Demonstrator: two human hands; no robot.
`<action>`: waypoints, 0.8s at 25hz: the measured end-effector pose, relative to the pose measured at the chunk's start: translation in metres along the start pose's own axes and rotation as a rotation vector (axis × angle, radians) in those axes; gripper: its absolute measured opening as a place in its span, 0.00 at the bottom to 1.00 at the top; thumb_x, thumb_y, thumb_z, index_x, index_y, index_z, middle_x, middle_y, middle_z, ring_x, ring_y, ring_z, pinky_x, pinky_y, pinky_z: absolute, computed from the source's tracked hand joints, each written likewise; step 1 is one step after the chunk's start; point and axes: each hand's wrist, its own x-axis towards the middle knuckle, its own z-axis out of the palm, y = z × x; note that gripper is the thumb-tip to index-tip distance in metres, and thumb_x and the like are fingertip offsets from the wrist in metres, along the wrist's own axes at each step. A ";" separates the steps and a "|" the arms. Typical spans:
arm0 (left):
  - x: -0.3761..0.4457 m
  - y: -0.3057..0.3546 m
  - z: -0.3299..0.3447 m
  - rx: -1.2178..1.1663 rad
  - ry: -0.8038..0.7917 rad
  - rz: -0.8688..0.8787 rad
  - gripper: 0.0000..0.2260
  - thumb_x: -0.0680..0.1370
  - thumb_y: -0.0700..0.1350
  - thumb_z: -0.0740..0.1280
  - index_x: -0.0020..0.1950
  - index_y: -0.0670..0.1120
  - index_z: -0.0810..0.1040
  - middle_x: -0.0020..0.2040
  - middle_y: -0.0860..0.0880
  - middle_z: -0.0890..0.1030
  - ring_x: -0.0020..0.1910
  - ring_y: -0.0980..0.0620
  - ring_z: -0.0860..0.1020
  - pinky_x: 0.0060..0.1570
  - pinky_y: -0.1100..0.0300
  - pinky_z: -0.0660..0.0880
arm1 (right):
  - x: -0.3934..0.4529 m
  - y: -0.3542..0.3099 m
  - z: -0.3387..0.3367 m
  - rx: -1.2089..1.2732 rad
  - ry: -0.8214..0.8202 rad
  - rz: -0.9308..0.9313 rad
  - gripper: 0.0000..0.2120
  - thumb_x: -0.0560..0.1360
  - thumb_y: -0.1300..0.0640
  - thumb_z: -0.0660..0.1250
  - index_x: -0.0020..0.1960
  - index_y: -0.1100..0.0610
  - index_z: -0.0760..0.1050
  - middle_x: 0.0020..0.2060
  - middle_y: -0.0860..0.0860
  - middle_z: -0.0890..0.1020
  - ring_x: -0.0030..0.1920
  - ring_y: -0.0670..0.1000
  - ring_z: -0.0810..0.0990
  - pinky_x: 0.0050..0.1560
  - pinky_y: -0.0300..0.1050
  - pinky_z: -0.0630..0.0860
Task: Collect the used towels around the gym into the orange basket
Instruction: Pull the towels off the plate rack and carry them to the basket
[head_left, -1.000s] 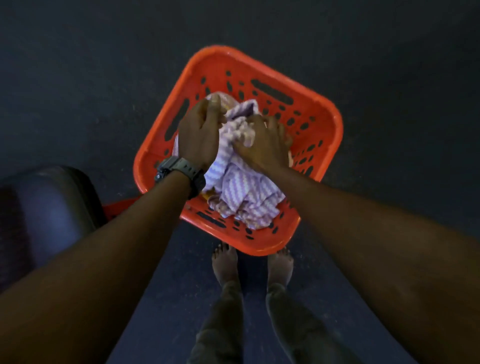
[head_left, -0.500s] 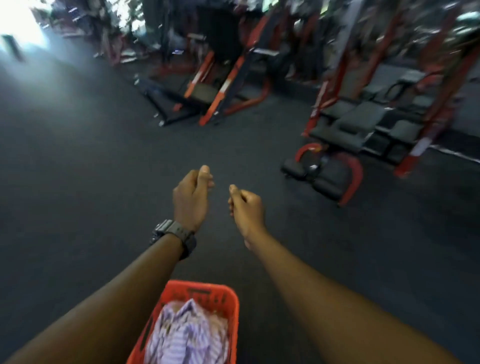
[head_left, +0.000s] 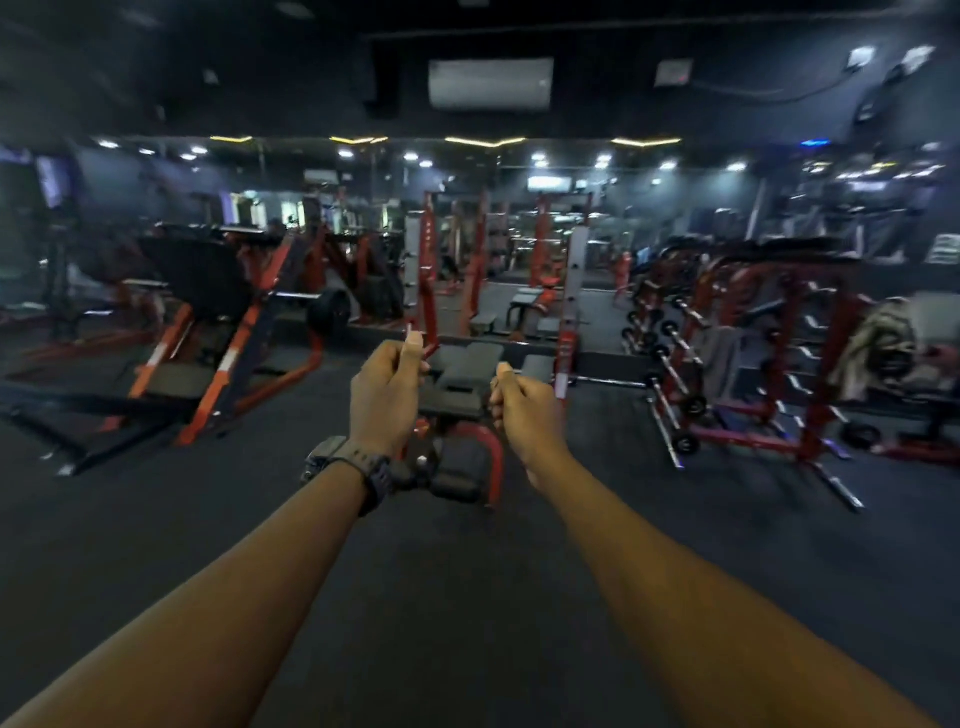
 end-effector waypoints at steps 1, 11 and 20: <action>-0.012 0.013 0.019 -0.017 -0.021 0.011 0.20 0.83 0.59 0.59 0.46 0.44 0.80 0.44 0.45 0.84 0.46 0.45 0.81 0.53 0.43 0.78 | -0.003 0.001 -0.033 -0.015 0.056 0.011 0.24 0.83 0.45 0.60 0.32 0.54 0.74 0.27 0.48 0.78 0.30 0.46 0.76 0.39 0.48 0.75; -0.162 0.131 0.211 -0.241 -0.361 0.028 0.17 0.82 0.61 0.58 0.50 0.48 0.75 0.45 0.50 0.80 0.44 0.50 0.80 0.50 0.48 0.77 | -0.084 0.005 -0.331 -0.097 0.472 0.058 0.23 0.84 0.47 0.60 0.34 0.56 0.76 0.29 0.50 0.79 0.31 0.49 0.76 0.38 0.48 0.73; -0.260 0.218 0.316 -0.337 -0.583 0.077 0.19 0.83 0.62 0.55 0.57 0.48 0.73 0.50 0.55 0.78 0.51 0.49 0.79 0.59 0.43 0.76 | -0.155 -0.006 -0.510 -0.268 0.725 0.088 0.25 0.81 0.41 0.61 0.31 0.54 0.77 0.28 0.52 0.81 0.32 0.53 0.77 0.44 0.62 0.79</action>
